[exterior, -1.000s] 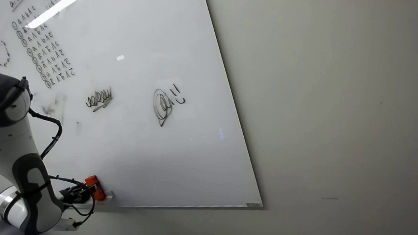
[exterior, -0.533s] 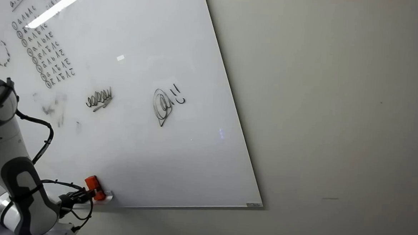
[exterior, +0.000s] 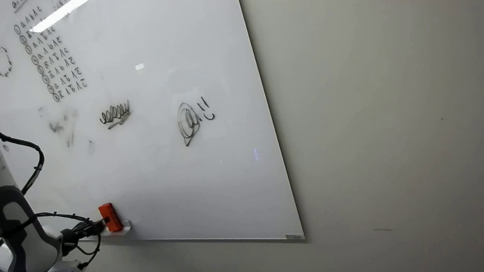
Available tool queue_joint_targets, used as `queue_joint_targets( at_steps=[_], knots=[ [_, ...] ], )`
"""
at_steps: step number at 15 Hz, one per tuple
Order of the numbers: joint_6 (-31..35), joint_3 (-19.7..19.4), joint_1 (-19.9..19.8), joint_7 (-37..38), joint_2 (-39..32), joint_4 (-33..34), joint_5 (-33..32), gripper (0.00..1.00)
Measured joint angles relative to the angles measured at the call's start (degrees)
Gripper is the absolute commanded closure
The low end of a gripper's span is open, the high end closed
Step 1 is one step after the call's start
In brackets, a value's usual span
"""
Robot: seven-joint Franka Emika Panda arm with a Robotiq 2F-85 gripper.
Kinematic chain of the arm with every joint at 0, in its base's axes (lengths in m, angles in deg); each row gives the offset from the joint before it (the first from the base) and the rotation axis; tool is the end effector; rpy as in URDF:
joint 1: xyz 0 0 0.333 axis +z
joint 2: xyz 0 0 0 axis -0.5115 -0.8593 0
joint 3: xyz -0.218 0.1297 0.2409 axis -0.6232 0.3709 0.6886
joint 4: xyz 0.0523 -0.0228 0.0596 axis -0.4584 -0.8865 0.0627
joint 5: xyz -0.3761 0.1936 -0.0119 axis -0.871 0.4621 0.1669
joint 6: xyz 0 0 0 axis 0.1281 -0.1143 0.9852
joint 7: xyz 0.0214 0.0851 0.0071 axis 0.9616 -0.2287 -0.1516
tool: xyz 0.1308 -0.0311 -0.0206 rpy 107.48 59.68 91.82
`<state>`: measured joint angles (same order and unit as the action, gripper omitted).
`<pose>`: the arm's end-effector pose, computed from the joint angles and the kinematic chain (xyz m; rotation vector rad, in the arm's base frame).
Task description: Use the duster to erase the right part of the white board
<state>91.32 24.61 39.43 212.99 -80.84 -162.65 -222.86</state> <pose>0.5004 0.3155 0.1344 2.3183 0.0421 1.9340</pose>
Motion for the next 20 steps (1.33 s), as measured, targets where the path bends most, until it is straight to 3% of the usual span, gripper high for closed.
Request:
queue_joint_targets(
  at_steps=[3, 9, 20],
  knots=[
    [1.71, -2.35, 1.08, -1.05, 1.64, 0.06, 0.00, 0.00],
    [12.76, -5.46, 1.10, -6.49, 3.21, 2.26, -0.01, 0.00],
    [11.98, -5.71, 2.96, -9.02, 3.21, 2.68, 1.47, 0.00]
  ],
)
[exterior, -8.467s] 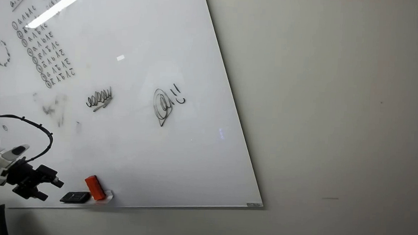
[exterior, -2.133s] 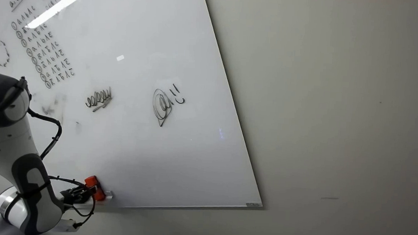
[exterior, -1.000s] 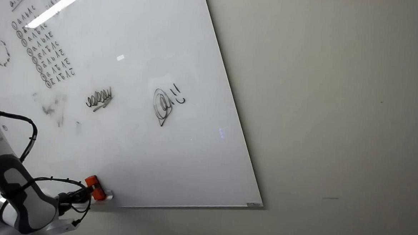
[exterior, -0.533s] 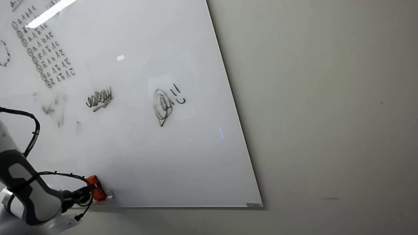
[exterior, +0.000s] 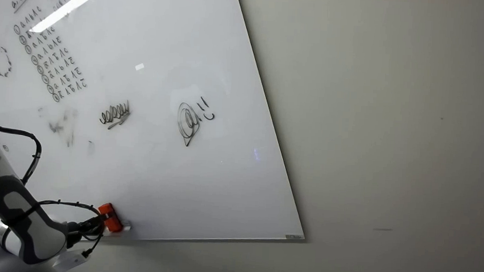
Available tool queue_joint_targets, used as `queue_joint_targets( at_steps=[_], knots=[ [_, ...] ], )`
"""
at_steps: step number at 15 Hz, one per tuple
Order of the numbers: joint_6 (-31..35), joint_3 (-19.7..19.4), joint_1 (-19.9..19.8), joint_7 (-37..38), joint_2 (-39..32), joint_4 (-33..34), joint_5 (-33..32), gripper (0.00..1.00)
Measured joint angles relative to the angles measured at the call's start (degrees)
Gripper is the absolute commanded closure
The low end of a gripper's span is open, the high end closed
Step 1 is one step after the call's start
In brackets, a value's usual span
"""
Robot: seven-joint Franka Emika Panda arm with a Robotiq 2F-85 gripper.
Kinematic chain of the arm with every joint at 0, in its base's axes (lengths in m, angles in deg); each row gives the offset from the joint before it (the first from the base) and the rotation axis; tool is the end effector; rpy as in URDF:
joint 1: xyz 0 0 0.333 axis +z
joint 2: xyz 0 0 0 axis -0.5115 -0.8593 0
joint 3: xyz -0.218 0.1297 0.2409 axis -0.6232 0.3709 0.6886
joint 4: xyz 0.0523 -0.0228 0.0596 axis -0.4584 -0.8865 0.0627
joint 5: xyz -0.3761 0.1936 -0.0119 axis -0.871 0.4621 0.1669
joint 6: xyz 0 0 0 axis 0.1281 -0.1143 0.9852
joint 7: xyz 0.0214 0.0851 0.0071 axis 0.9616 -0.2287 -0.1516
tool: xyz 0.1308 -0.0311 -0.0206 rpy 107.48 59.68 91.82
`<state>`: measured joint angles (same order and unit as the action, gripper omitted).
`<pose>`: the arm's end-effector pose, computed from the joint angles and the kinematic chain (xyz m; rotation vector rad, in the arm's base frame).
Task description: Use the duster to erase the right part of the white board
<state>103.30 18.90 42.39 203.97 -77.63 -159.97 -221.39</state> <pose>0.5194 0.3107 0.1480 2.3503 0.2444 1.7761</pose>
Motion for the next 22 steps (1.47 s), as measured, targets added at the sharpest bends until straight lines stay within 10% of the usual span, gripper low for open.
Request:
queue_joint_targets(
  at_steps=[13, 14, 22],
  knots=[
    [-2.70, -0.55, 0.84, 1.69, 0.02, -0.76, 2.41, 0.00],
    [-2.70, -0.65, 0.84, 2.00, 0.03, -0.77, 2.38, 0.25],
    [-2.72, -1.17, 0.89, 4.85, 0.13, -1.02, 1.67, 0.70]
  ],
)
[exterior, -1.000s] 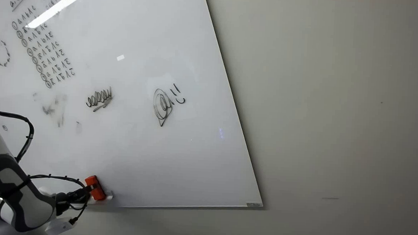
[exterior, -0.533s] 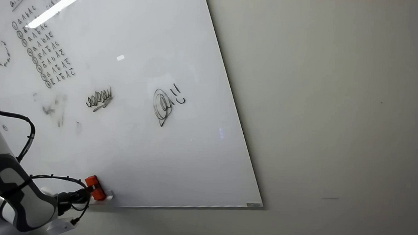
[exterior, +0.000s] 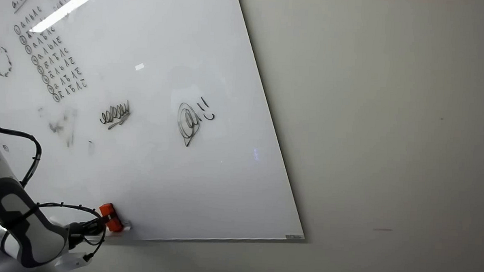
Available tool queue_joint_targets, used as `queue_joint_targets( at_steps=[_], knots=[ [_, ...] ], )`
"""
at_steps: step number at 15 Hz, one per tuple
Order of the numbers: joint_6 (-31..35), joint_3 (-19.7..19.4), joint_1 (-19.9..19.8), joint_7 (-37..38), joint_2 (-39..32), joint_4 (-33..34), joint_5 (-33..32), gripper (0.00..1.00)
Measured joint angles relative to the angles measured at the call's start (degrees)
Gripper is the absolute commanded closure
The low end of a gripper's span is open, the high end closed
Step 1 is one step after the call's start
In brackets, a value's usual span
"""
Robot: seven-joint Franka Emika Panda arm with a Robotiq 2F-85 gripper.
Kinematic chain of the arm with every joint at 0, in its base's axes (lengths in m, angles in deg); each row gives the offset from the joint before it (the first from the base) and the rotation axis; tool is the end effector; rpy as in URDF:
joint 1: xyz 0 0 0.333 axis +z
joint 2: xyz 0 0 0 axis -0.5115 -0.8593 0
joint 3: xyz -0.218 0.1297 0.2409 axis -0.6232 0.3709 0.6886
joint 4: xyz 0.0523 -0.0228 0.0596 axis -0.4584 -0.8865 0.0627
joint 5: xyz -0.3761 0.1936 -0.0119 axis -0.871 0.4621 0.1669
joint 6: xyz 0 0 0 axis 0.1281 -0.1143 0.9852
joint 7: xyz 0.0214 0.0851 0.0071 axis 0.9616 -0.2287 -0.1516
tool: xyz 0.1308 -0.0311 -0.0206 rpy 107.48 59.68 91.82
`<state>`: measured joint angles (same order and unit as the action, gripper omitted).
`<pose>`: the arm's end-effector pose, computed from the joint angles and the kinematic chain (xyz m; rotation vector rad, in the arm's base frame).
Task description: Use the duster to erase the right part of the white board
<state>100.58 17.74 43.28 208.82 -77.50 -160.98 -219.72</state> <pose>0.5183 0.2995 0.1446 2.3452 0.1084 1.8080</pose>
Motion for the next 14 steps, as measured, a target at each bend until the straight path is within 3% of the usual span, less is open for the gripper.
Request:
queue_joint_targets(
  at_steps=[8, 14],
  knots=[
    [0.00, 0.41, 0.04, 0.18, 2.04, -1.83, 0.10, 0.72],
    [0.24, 2.47, 0.41, -0.03, 15.57, -9.92, 3.57, 0.72]
  ],
)
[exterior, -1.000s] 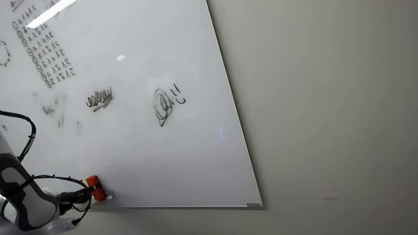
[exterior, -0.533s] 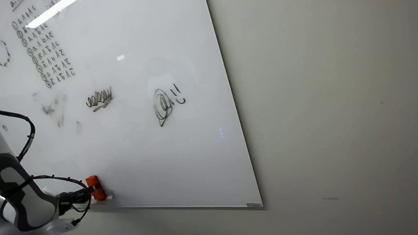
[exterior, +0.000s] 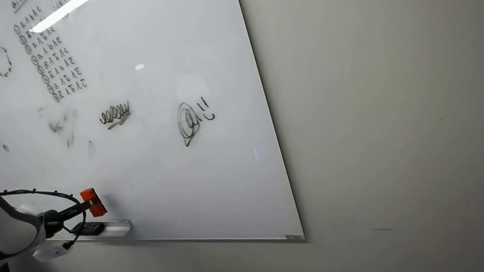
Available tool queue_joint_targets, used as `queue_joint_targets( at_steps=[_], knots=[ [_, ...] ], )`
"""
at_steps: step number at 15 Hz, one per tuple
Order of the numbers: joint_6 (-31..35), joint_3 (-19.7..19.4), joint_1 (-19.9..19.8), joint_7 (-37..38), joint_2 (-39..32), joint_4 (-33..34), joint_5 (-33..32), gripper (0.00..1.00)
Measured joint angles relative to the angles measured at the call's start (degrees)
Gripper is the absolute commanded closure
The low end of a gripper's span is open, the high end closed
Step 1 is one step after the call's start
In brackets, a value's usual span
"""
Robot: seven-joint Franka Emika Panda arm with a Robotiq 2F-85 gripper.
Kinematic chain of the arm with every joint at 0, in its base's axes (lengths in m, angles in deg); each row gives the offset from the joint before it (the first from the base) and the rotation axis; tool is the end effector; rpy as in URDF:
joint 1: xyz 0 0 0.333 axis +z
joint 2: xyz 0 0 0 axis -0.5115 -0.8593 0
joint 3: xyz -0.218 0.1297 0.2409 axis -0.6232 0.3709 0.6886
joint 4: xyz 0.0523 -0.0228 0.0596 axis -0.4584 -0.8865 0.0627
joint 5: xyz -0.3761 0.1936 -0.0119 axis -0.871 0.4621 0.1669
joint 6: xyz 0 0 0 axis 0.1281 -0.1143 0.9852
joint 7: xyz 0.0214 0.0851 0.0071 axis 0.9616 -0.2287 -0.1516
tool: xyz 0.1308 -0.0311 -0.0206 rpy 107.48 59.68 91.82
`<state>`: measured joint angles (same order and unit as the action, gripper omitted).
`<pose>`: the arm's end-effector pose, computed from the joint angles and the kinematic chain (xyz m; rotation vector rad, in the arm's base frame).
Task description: Use the duster to erase the right part of the white board
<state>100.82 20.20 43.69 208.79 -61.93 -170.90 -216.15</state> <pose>0.4737 0.2950 0.2306 2.2604 0.1237 1.9227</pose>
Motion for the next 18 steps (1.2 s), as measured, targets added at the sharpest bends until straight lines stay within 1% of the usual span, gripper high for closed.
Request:
queue_joint_targets(
  at_steps=[4, 5, 7, 8, 10, 12, 13, 16, 18],
  knots=[
    [0.99, -0.10, 1.10, -0.44, 10.69, -3.79, 3.43, 0.72],
    [1.93, -0.34, 1.25, -0.85, 13.18, -4.34, 4.08, 0.72],
    [6.57, -1.64, 1.33, -2.45, 17.97, -4.91, 4.64, 0.72],
    [9.70, -2.68, 1.33, -3.53, 20.21, -5.06, 4.68, 0.47],
    [14.77, -4.85, 1.35, -5.94, 23.91, -5.51, 4.68, 0.47],
    [15.72, -5.50, 1.36, -6.50, 25.57, -6.22, 4.68, 0.47],
    [15.72, -5.50, 1.38, -6.53, 25.75, -6.52, 4.68, 0.72],
    [15.70, -6.09, 2.34, -6.32, 25.57, -6.72, 4.68, 0.72],
    [15.72, -7.13, 3.60, -3.89, 25.93, -6.61, 4.91, 0.72]
  ],
)
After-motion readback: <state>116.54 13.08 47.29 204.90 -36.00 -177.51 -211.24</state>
